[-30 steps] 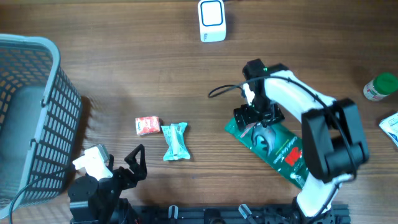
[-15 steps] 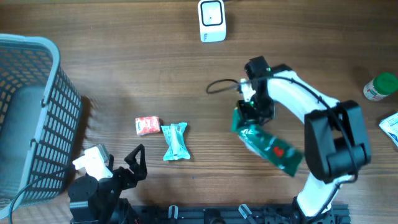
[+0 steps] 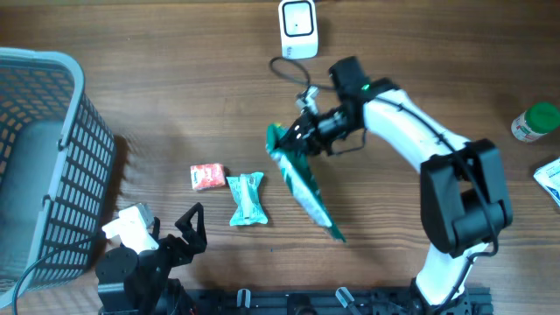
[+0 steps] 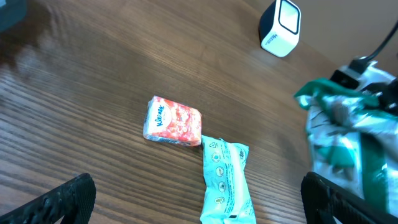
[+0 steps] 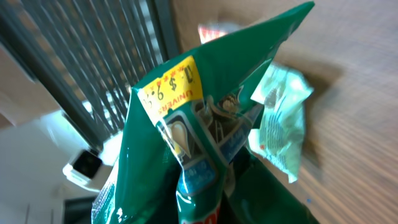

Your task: Scan the item barcode

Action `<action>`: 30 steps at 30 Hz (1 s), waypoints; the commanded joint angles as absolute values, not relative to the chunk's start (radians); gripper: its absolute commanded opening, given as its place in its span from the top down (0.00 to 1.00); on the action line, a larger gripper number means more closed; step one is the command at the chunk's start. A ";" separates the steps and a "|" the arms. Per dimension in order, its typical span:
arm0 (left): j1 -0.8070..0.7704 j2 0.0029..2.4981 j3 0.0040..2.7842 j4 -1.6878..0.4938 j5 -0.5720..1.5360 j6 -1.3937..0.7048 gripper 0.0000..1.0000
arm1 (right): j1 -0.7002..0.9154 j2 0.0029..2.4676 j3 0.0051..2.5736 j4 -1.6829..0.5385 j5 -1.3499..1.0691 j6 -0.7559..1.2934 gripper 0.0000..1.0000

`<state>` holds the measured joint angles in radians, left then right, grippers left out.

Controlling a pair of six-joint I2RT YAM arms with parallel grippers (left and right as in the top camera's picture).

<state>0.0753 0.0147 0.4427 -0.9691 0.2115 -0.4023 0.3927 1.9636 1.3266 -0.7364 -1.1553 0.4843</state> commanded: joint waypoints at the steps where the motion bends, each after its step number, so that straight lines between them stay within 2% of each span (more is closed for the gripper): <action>1: 0.081 0.007 0.441 -0.967 0.228 -0.408 0.00 | 0.504 1.973 1.248 -0.572 -1.280 0.614 0.96; 4: 0.081 0.007 0.441 -0.967 0.228 -0.408 0.00 | 0.582 1.973 1.208 -0.380 -1.275 0.666 0.91; 7: 0.081 0.007 0.441 -0.967 0.228 -0.408 0.00 | 0.597 1.973 1.202 -0.307 -1.210 0.657 0.74; 8: 0.081 0.007 0.441 -0.967 0.227 -0.408 0.00 | 0.594 1.973 1.202 -0.308 -1.188 0.657 0.71; 9: 0.081 0.007 0.441 -0.967 0.227 -0.408 0.00 | 0.591 1.973 1.202 -0.318 -1.177 0.656 0.71; 12: 0.081 0.007 0.441 -0.967 0.228 -0.408 0.00 | 0.595 1.974 1.202 -0.360 -1.232 0.665 0.82; 14: 0.081 0.007 0.441 -0.967 0.228 -0.408 0.00 | 0.598 1.974 1.202 -0.356 -1.278 0.664 0.84; 18: 0.081 0.007 0.441 -0.967 0.228 -0.408 0.00 | 0.598 1.976 1.202 -0.356 -1.306 0.661 0.92; 26: 0.081 0.007 0.441 -0.967 0.228 -0.408 0.00 | 0.595 2.123 1.202 -0.319 -1.335 0.629 0.90; 27: 0.081 0.007 0.441 -0.967 0.228 -0.407 0.00 | 0.595 2.151 1.202 -0.284 -1.381 0.632 0.87; 28: 0.081 0.007 0.441 -0.967 0.228 -0.408 0.00 | 0.595 2.181 1.202 -0.223 -1.447 0.633 0.81; 30: 0.081 0.007 0.441 -0.967 0.227 -0.408 0.00 | 0.584 2.211 1.202 -0.164 -1.463 0.671 0.63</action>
<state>0.0753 0.0147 0.4427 -0.9703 0.2115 -0.4023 0.5945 2.1601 1.1995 -0.2195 -1.3548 0.6529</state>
